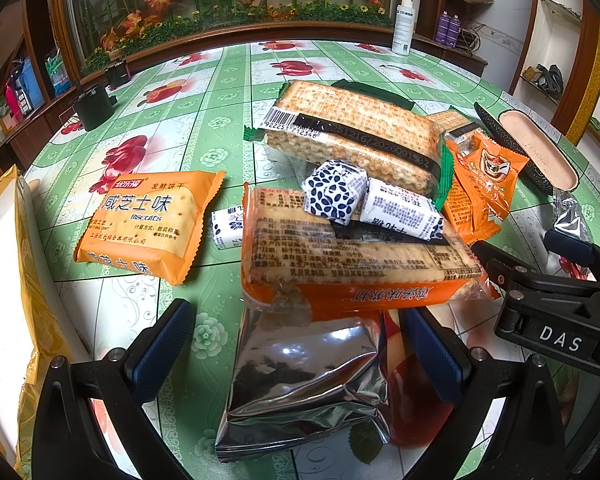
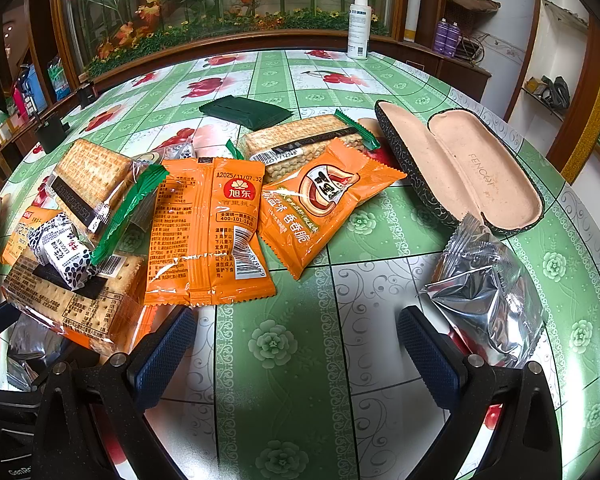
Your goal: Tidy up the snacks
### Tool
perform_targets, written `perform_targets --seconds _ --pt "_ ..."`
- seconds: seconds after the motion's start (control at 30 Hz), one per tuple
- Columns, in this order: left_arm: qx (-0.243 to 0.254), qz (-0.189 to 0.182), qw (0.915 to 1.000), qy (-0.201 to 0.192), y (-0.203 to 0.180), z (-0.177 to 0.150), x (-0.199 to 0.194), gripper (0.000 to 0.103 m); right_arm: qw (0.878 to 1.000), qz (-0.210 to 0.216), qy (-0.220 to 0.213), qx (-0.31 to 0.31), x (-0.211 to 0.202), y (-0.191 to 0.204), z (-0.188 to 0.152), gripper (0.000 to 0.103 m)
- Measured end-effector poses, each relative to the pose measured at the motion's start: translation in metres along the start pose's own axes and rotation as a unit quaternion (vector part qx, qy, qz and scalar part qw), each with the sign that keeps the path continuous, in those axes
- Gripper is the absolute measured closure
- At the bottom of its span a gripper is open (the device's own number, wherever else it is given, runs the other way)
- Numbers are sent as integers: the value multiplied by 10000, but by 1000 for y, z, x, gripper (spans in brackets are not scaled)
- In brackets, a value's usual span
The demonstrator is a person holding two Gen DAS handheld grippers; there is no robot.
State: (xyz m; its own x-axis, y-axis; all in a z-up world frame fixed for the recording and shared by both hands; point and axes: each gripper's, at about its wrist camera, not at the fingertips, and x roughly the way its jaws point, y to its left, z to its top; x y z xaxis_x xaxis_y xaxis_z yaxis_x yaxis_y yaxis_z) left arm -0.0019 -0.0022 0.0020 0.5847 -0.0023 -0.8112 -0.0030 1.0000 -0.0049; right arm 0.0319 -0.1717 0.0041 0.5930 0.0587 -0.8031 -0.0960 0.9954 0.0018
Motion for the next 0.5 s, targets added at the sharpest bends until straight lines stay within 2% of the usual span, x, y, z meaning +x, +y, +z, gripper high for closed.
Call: perform_targets --seconds 0.5 --pt "26 -31 10000 28 0 -2 -3 0 10000 -14 74 -20 0 1 1 1"
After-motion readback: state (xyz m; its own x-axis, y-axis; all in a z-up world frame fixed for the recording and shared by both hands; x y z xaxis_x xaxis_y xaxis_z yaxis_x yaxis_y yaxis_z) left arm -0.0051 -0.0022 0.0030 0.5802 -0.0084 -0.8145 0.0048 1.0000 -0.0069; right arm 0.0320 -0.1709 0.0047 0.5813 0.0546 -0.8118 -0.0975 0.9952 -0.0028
